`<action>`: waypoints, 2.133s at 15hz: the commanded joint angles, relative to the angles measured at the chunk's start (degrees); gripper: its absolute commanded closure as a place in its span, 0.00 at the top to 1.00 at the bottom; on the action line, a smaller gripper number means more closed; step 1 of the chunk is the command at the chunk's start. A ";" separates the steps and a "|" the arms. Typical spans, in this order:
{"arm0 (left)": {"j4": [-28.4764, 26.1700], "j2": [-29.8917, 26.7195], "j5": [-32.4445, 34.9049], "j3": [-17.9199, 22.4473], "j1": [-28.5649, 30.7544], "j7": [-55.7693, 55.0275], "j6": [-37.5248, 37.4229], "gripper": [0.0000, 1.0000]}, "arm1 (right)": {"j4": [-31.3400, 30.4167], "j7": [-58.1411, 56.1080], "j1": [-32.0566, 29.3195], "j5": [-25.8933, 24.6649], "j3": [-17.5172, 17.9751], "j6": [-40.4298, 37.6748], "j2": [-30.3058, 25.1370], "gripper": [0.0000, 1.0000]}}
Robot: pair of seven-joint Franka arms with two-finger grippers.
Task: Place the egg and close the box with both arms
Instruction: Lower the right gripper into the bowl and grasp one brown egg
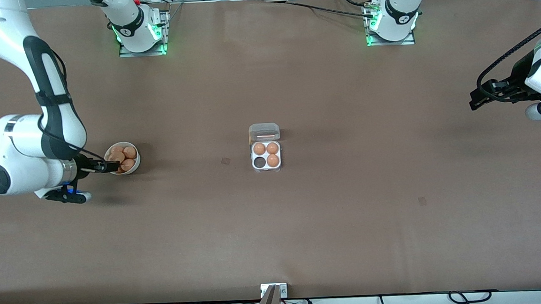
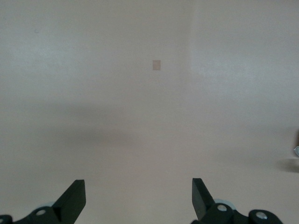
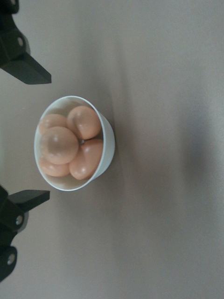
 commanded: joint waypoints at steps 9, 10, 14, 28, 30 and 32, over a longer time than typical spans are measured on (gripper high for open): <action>-1.19 -1.44 -0.56 -0.18 0.12 0.09 0.24 1.00 | 2.72 -0.25 -1.73 4.23 0.32 -1.17 4.84 0.89; -1.19 -1.44 -0.56 -0.18 0.12 0.09 0.24 1.00 | 2.63 -0.33 -1.99 4.67 0.32 -1.26 4.84 0.87; -1.19 -1.44 -0.56 -0.18 0.12 0.09 0.24 1.00 | 2.63 -0.33 -1.99 5.99 0.32 -2.66 4.93 0.83; -1.10 -1.44 -0.56 -0.26 -0.14 0.09 0.15 1.00 | 2.45 -2.97 -2.70 7.75 0.32 -4.24 5.37 0.32; -1.10 -1.44 -0.56 -0.26 -0.14 0.09 0.15 1.00 | 2.54 -3.06 -2.70 7.66 0.32 -4.51 5.28 0.29; -1.10 -1.44 -0.56 -0.26 -0.05 0.09 0.24 1.00 | 2.63 -3.41 -2.70 7.57 0.32 -5.21 5.20 0.27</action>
